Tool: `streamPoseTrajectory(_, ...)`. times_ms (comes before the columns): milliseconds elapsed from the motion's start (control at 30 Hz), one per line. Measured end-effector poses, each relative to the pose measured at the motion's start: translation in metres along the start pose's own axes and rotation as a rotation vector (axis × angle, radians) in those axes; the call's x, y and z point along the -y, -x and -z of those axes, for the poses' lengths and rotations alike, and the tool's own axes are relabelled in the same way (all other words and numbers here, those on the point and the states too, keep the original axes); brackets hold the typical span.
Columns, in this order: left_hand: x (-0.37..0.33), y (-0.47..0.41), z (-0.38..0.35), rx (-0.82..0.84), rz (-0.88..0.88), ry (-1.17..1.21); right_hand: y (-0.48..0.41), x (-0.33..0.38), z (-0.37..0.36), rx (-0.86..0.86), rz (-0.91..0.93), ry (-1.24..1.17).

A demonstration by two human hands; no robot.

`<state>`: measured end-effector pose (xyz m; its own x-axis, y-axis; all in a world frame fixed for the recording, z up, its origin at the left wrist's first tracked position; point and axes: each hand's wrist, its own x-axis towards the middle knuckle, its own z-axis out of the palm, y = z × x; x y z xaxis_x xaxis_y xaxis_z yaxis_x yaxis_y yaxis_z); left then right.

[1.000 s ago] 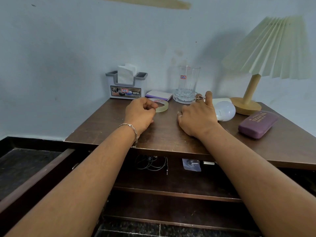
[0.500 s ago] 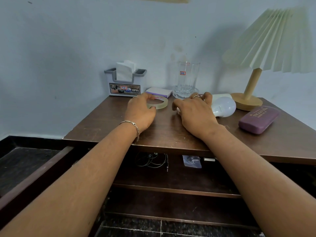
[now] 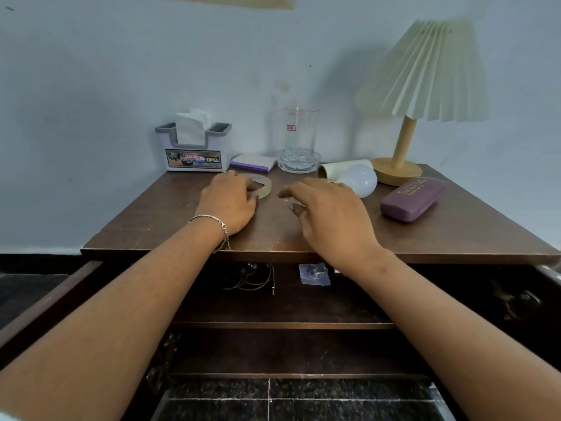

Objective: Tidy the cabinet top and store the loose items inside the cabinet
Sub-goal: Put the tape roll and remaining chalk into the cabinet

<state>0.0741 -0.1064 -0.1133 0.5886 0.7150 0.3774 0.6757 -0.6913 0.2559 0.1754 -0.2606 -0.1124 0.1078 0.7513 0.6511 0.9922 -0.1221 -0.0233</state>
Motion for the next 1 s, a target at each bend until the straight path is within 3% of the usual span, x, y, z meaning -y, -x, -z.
streamPoseTrajectory(100,-0.002,0.007,0.006,-0.003,-0.022,0.091,0.033,0.002,0.017,-0.140,-0.154,-0.391)
streamPoseTrajectory(267,-0.007,0.040,0.021,-0.112,-0.095,0.250,0.086,0.006,0.041,-0.227,-0.606,-1.039)
streamPoseTrajectory(433,-0.028,0.094,0.036,-0.160,-0.202,0.457,0.141,-0.010,0.034,-0.330,-0.948,-1.344)
streamPoseTrajectory(667,-0.065,0.155,0.036,-0.079,-0.451,0.585,0.180,-0.056,-0.001,-0.425,-1.320,-1.306)
streamPoseTrajectory(833,-0.066,0.189,0.006,-0.072,-0.557,0.463,0.187,-0.091,-0.034,-0.407,-1.342,-0.998)
streamPoseTrajectory(1000,-0.054,0.198,-0.033,0.037,-0.537,0.447,0.178,-0.118,-0.056,-0.310,-1.285,-0.594)
